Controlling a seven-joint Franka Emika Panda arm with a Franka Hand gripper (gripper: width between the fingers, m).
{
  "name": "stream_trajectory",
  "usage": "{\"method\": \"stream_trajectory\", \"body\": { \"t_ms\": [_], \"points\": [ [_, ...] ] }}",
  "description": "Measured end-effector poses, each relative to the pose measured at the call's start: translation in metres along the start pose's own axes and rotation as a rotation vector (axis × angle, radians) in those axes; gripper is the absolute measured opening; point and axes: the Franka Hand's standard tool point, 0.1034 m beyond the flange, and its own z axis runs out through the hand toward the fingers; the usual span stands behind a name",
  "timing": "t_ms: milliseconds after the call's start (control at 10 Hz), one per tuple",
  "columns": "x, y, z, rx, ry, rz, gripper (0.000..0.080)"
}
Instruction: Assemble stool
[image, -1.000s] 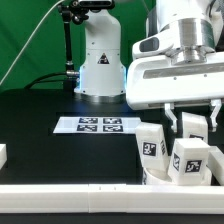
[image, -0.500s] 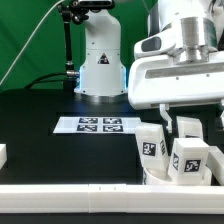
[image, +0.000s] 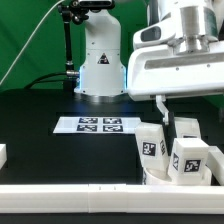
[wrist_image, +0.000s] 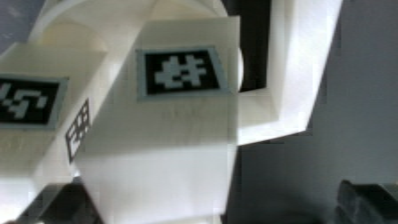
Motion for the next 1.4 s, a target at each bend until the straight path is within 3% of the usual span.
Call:
{"method": "stream_trajectory", "body": {
  "t_ms": [200, 900, 1400],
  "points": [
    [0.0069, -0.0064, -0.0036, 0.010, -0.023, 0.005, 0.0649],
    [0.0006, -0.0060, 0.0001, 0.006, -0.071, -0.010, 0.0649],
    [0.0003, -0.0030, -0.0023, 0.004, -0.418, 0.008, 0.0649]
  ]
}}
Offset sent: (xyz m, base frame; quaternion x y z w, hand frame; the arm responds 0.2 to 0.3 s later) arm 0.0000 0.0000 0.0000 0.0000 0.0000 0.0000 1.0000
